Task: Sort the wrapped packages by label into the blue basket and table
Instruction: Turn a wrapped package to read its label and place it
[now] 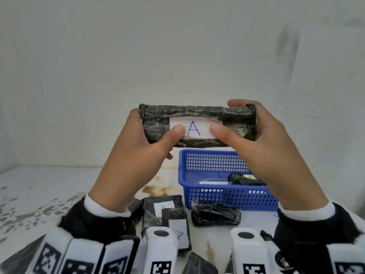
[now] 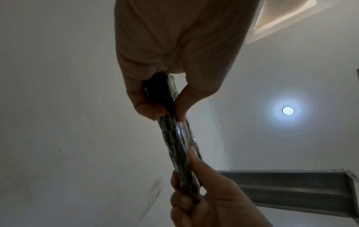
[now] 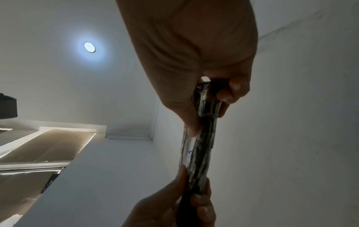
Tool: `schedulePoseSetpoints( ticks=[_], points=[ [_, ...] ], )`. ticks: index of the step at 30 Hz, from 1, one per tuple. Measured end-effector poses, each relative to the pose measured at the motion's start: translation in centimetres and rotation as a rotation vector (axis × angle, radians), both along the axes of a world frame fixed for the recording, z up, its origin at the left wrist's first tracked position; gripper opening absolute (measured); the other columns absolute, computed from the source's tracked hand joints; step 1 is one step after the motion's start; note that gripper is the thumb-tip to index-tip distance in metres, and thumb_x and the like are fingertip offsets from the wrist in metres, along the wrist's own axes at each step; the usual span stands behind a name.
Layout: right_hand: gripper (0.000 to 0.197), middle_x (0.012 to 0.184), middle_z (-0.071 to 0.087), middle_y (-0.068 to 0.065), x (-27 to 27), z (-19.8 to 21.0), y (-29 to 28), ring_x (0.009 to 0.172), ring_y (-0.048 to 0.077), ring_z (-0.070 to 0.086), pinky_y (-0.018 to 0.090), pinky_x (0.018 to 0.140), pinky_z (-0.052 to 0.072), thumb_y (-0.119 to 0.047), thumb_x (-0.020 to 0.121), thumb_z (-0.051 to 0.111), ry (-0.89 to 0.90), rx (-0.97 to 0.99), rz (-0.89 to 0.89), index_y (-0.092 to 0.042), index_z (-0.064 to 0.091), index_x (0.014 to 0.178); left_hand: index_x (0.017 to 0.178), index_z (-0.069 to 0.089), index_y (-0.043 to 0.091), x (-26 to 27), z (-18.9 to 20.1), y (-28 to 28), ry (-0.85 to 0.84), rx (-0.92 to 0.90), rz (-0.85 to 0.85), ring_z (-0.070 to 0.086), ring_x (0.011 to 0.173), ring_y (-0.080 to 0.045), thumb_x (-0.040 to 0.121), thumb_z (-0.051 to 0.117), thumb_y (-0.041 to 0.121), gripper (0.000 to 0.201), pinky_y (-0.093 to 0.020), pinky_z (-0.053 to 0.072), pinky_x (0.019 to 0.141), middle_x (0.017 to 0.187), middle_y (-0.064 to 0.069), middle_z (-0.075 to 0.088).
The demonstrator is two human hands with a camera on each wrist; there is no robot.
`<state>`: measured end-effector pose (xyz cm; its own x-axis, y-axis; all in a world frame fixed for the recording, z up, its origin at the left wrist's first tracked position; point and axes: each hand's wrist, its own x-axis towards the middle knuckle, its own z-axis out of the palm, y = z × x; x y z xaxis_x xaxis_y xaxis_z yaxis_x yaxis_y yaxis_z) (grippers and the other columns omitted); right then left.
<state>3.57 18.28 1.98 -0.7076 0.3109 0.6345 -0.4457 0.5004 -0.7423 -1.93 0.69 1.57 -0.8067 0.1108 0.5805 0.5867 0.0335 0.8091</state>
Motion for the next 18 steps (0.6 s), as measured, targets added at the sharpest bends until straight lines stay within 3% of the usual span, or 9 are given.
schedulePoseSetpoints(
  ticks=[1,3,6,8,10,12,15,18],
  points=[
    [0.055,0.107,0.071,-0.017,0.0,0.0,0.1,0.098,0.001,0.067,0.031,0.095,0.052,-0.053,0.072,0.076,0.001,0.007,0.015,-0.043,0.057,0.123,0.105,0.055,0.022,0.0,0.0,-0.1,-0.005,0.014,-0.003,0.066,0.060,-0.009,0.081,0.070,0.037,0.033,-0.035,0.051,0.076,0.078,0.006,0.070],
    [0.053,0.094,0.070,-0.022,0.2,0.1,0.2,0.077,-0.007,0.064,0.021,0.079,0.049,-0.048,0.075,0.074,0.003,0.015,0.055,-0.044,0.058,0.125,0.107,0.057,0.020,-0.1,0.2,-0.3,-0.016,0.042,-0.031,0.068,0.065,-0.011,0.082,0.073,0.036,0.034,-0.041,0.052,0.083,0.083,0.004,0.072],
    [0.043,0.071,0.067,-0.025,0.5,0.3,0.5,0.055,-0.005,0.060,0.008,0.059,0.044,-0.029,0.084,0.074,0.037,-0.028,0.135,-0.038,0.062,0.124,0.106,0.060,0.018,0.0,0.3,-0.8,-0.008,0.059,-0.062,0.068,0.067,-0.016,0.078,0.078,0.036,0.039,-0.049,0.052,0.091,0.083,0.001,0.074],
    [0.040,0.068,0.068,-0.024,0.4,0.4,0.6,0.054,-0.003,0.061,0.007,0.059,0.045,-0.025,0.086,0.071,0.044,-0.043,0.161,-0.033,0.063,0.124,0.104,0.060,0.016,-0.1,0.4,-1.1,0.017,0.084,-0.078,0.064,0.063,-0.016,0.081,0.077,0.033,0.033,-0.046,0.054,0.087,0.075,0.001,0.071],
    [0.037,0.070,0.069,-0.022,0.3,0.3,0.7,0.055,-0.001,0.061,0.009,0.061,0.046,-0.025,0.087,0.068,0.044,-0.042,0.166,-0.032,0.064,0.123,0.103,0.061,0.012,-0.2,0.4,-1.2,0.004,0.112,-0.130,0.061,0.062,-0.016,0.082,0.074,0.033,0.032,-0.040,0.054,0.074,0.072,0.001,0.068],
    [0.036,0.072,0.069,-0.018,0.4,0.3,0.8,0.053,0.002,0.055,0.012,0.060,0.046,-0.030,0.087,0.066,0.033,-0.053,0.168,-0.034,0.065,0.123,0.102,0.062,0.009,-0.5,0.5,-1.3,-0.012,0.133,-0.199,0.060,0.062,-0.013,0.089,0.066,0.023,0.020,-0.032,0.055,0.066,0.071,0.003,0.068],
    [0.038,0.077,0.067,-0.005,0.6,0.4,0.9,0.052,0.008,0.045,0.019,0.055,0.046,-0.039,0.082,0.064,0.025,-0.089,0.192,-0.033,0.068,0.120,0.100,0.064,0.007,-0.7,0.5,-1.6,-0.007,0.154,-0.265,0.060,0.060,-0.012,0.090,0.055,0.020,0.019,-0.025,0.057,0.062,0.070,0.003,0.069],
    [0.038,0.078,0.069,-0.005,0.6,0.5,0.9,0.052,0.006,0.046,0.018,0.054,0.046,-0.041,0.080,0.063,0.040,-0.103,0.199,-0.032,0.070,0.116,0.099,0.065,0.007,-0.7,0.6,-1.7,0.002,0.174,-0.295,0.059,0.059,-0.013,0.089,0.052,0.023,0.022,-0.025,0.056,0.060,0.069,0.001,0.068]
  ],
)
